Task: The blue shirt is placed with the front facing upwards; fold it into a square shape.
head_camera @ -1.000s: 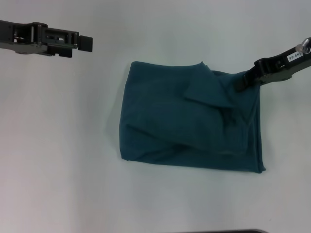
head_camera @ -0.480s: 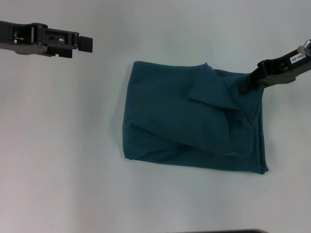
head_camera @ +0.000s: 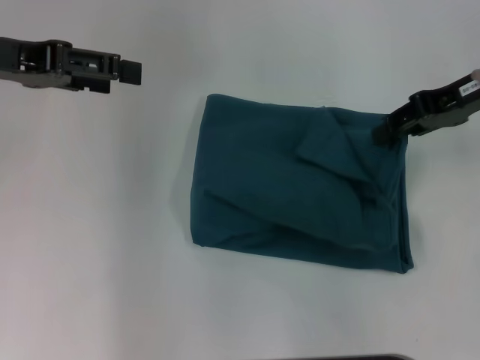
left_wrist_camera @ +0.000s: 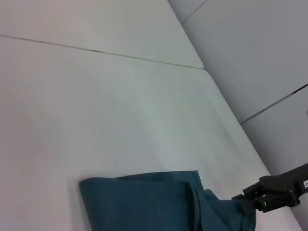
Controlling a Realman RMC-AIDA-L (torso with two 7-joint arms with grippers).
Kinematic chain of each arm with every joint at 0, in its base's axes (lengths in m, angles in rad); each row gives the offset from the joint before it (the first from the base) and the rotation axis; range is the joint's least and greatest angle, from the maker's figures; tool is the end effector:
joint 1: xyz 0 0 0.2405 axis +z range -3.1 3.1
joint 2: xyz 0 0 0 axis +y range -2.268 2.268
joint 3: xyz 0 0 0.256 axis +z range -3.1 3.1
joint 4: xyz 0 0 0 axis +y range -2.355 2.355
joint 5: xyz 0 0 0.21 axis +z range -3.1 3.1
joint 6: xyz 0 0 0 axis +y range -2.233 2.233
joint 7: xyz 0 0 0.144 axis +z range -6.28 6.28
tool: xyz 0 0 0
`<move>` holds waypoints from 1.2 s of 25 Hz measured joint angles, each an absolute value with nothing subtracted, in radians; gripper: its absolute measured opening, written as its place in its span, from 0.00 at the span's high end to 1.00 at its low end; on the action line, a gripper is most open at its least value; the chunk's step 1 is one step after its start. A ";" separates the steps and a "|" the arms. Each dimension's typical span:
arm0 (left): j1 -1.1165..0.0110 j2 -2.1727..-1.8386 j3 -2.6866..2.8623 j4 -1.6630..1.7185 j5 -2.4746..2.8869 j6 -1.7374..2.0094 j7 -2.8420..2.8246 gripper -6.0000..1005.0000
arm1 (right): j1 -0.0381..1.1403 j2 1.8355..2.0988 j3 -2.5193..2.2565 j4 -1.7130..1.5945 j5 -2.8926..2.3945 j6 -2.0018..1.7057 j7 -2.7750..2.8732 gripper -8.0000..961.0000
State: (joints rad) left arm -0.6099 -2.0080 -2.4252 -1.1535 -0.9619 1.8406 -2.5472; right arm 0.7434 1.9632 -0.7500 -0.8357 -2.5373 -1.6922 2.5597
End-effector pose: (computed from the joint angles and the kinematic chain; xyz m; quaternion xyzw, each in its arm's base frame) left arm -0.2063 0.3488 0.0894 -0.8397 -0.5230 -0.1366 0.0527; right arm 0.2492 0.3690 0.0519 -0.7975 0.5979 -0.0255 0.0766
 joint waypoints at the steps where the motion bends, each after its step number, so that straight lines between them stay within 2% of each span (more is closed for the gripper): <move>1: -0.610 -2.008 -2.425 -1.154 -0.962 1.841 -2.547 0.13 | 0.740 1.960 -0.750 -0.837 -2.537 -1.693 2.561 0.70; 10: -0.608 -2.008 -2.425 -1.152 -0.962 1.842 -2.546 0.13 | 0.725 1.958 -0.751 -0.834 -2.537 -1.701 2.553 0.34; 21: -0.613 -2.013 -2.425 -1.151 -0.960 1.844 -2.547 0.13 | 0.723 1.963 -0.747 -0.837 -2.537 -1.688 2.557 0.36; 30: -0.611 -2.013 -2.425 -1.150 -0.962 1.846 -2.548 0.13 | 0.721 1.962 -0.748 -0.842 -2.538 -1.684 2.558 0.75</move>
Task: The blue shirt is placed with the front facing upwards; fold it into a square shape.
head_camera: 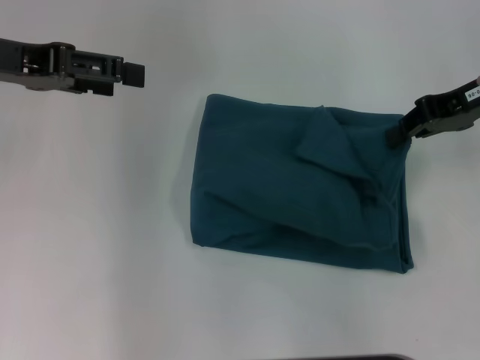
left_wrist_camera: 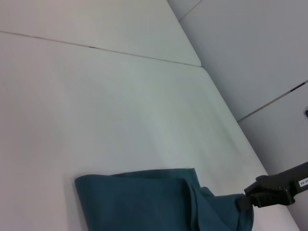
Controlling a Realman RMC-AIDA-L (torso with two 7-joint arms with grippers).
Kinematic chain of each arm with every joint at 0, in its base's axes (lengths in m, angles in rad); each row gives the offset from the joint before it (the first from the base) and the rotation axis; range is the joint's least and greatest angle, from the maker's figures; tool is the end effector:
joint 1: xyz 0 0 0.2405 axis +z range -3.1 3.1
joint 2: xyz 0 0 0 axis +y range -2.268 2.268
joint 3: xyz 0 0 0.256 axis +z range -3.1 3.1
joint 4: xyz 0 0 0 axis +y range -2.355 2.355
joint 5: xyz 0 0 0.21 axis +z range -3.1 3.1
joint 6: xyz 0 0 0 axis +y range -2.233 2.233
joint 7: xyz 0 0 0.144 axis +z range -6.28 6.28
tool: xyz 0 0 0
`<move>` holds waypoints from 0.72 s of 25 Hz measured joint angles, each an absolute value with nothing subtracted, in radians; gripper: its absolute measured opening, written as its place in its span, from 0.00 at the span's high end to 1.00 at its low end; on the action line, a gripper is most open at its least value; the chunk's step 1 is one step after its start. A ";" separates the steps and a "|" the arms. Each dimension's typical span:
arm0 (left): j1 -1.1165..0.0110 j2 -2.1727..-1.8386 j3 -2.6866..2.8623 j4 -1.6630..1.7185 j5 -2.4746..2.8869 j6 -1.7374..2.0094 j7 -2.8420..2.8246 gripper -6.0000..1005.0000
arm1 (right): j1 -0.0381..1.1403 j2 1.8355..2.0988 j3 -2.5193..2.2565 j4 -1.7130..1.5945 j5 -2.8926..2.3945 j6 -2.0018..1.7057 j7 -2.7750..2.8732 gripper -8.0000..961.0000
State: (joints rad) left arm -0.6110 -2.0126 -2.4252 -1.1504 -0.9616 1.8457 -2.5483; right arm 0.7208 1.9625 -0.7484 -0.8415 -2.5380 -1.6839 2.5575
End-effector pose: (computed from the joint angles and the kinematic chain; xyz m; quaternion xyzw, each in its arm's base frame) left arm -0.2056 0.3478 0.0871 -0.8393 -0.5242 -0.1364 0.0471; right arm 0.2575 0.3652 0.0536 -0.7919 0.6045 -0.0243 0.0830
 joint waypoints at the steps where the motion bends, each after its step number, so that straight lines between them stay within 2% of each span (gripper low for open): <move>1: -0.611 -2.013 -2.425 -1.150 -0.961 1.846 -2.549 0.13 | 0.721 1.962 -0.746 -0.843 -2.538 -1.685 2.558 0.79; 5: -0.611 -2.012 -2.425 -1.150 -0.961 1.846 -2.551 0.13 | 0.723 1.959 -0.738 -0.850 -2.527 -1.694 2.558 0.93; 18: -0.610 -2.009 -2.425 -1.149 -0.962 1.847 -2.553 0.13 | 0.746 1.962 -0.716 -0.897 -2.487 -1.707 2.562 0.93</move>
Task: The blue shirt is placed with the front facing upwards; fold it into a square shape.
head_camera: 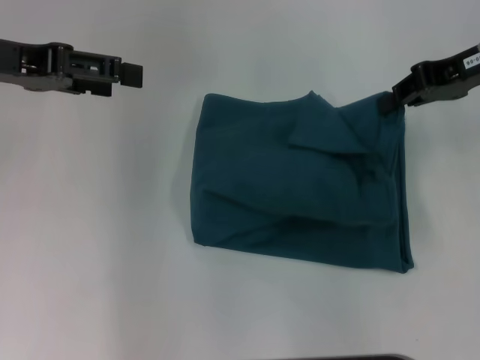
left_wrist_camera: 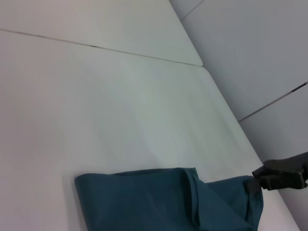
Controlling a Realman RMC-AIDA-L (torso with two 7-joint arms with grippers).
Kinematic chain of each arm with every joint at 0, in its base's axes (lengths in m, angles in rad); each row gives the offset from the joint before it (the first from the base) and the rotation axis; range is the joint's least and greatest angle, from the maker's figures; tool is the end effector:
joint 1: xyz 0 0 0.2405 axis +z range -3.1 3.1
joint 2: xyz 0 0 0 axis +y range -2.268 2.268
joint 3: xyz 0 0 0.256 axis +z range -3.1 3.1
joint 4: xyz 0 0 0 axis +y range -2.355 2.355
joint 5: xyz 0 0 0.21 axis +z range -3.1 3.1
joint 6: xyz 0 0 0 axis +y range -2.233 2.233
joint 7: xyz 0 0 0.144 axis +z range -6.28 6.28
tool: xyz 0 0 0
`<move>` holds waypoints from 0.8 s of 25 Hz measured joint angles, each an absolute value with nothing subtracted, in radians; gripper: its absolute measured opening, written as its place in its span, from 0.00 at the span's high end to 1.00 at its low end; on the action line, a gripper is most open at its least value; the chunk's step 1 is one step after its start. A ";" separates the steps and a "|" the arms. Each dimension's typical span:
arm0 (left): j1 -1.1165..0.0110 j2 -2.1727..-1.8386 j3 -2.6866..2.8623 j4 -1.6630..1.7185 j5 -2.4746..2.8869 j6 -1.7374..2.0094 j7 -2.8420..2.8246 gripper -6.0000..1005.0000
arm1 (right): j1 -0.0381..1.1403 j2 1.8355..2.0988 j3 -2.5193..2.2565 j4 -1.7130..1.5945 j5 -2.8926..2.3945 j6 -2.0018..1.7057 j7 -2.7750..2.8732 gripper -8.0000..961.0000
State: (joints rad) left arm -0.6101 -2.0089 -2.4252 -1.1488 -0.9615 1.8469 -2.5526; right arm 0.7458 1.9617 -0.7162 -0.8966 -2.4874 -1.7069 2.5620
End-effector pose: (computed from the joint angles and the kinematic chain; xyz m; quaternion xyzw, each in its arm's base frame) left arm -0.2065 0.3477 0.0882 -0.8379 -0.5266 -0.1355 0.0475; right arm 0.2360 0.3770 0.0657 -0.8061 0.5849 0.0145 0.0885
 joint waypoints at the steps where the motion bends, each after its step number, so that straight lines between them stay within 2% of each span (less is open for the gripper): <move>1: -0.611 -2.009 -2.425 -1.149 -0.961 1.847 -2.553 0.13 | 0.746 1.961 -0.716 -0.899 -2.487 -1.704 2.563 0.93; 20: -0.614 -2.008 -2.425 -1.149 -0.958 1.842 -2.554 0.13 | 0.751 1.964 -0.768 -0.895 -2.559 -1.619 2.600 0.92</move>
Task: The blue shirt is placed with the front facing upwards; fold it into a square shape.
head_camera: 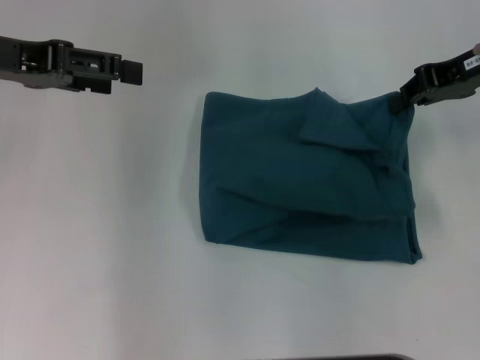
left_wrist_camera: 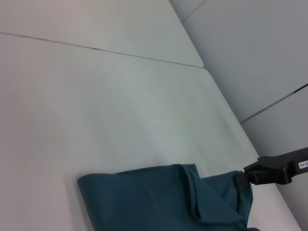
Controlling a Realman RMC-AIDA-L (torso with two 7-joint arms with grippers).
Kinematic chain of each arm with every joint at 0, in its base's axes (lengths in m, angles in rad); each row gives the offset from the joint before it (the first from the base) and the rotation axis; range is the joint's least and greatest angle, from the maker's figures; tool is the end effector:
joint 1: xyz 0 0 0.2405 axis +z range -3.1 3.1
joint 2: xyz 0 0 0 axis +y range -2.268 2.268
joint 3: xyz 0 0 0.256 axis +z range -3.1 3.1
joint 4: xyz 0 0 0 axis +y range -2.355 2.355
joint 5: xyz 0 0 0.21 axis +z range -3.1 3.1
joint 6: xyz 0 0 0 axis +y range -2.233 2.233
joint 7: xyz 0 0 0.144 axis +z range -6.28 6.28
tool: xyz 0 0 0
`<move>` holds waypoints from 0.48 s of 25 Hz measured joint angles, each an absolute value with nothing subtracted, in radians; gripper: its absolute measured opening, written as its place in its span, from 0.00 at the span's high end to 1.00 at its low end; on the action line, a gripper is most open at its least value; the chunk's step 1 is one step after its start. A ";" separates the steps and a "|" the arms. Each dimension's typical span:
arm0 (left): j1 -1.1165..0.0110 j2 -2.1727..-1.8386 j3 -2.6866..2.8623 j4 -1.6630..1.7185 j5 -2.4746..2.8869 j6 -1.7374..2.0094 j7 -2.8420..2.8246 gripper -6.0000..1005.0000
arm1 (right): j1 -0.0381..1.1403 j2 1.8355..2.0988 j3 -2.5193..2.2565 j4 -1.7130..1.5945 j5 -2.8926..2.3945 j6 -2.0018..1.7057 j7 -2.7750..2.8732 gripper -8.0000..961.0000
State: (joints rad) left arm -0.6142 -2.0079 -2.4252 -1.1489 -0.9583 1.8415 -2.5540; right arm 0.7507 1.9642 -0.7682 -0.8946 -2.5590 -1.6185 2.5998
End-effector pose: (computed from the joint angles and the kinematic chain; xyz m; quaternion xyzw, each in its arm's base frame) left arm -0.2057 0.3493 0.0886 -0.8381 -0.5261 -0.1352 0.0506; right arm 0.2451 0.3856 0.0622 -0.7961 0.5892 -0.0217 0.1360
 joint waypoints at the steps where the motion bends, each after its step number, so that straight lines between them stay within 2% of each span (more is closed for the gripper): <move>1: -0.614 -2.008 -2.425 -1.149 -0.958 1.841 -2.553 0.13 | 0.751 1.965 -0.779 -0.894 -2.560 -1.614 2.605 0.91; 12: -0.611 -2.008 -2.425 -1.149 -0.958 1.838 -2.548 0.13 | 0.749 1.957 -0.800 -0.893 -2.685 -1.584 2.651 0.87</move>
